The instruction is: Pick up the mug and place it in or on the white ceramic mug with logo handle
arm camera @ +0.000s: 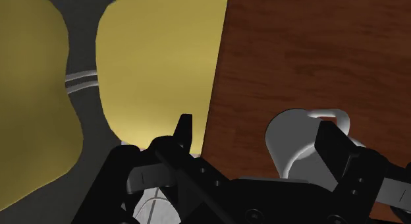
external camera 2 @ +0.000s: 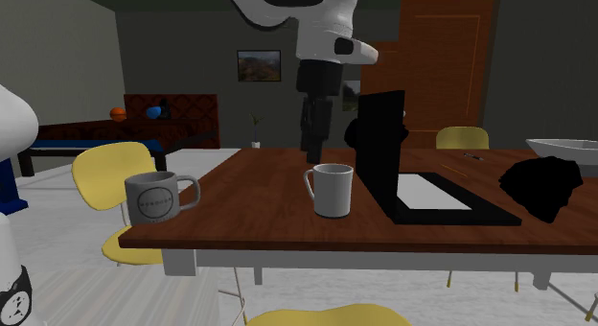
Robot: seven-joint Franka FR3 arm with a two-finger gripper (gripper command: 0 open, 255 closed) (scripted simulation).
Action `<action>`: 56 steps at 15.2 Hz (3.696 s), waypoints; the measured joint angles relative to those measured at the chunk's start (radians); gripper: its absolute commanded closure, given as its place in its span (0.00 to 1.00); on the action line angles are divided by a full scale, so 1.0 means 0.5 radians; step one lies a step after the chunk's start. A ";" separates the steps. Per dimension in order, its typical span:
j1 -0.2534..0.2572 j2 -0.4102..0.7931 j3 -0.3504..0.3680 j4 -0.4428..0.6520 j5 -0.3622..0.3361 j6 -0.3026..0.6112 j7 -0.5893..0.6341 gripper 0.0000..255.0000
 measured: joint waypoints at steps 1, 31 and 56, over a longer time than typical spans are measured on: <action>0.008 0.073 0.015 0.057 -0.002 0.027 0.027 0.00; 0.057 0.589 0.060 0.269 -0.055 0.383 0.146 1.00; 0.043 0.354 0.058 0.626 -0.020 -0.204 0.158 1.00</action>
